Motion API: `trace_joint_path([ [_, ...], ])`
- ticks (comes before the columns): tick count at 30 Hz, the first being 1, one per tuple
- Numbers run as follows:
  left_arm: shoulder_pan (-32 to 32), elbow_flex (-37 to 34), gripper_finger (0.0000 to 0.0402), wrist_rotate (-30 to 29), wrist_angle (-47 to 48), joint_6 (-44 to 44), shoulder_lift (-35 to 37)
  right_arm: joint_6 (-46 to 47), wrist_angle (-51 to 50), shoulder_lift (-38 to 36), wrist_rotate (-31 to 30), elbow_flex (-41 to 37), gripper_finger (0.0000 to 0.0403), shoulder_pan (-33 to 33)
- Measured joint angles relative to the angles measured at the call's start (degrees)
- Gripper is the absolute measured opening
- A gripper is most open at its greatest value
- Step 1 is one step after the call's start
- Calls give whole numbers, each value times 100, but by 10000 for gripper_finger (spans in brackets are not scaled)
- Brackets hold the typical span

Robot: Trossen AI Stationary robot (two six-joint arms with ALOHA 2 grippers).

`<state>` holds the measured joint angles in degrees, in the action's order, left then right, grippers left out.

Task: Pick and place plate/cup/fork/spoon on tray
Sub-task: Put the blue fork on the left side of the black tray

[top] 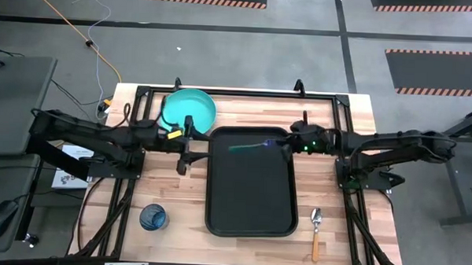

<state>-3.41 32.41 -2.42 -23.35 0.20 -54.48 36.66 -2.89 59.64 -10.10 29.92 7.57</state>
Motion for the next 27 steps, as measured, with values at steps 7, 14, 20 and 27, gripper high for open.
trace_joint_path([
  [7,80,-1044,214,-385,-1859,-347,92,1047,1419,9,-337,-931,0,-52],
  [14,76,-1061,213,-384,-2005,-360,93,1441,1834,596,-735,-956,0,-60],
  [20,76,-1061,213,-384,-2016,-424,94,1689,2511,1591,-695,-959,0,-58],
  [27,76,-1061,213,-382,-2009,-417,94,1599,3277,2400,-253,-869,0,127],
])
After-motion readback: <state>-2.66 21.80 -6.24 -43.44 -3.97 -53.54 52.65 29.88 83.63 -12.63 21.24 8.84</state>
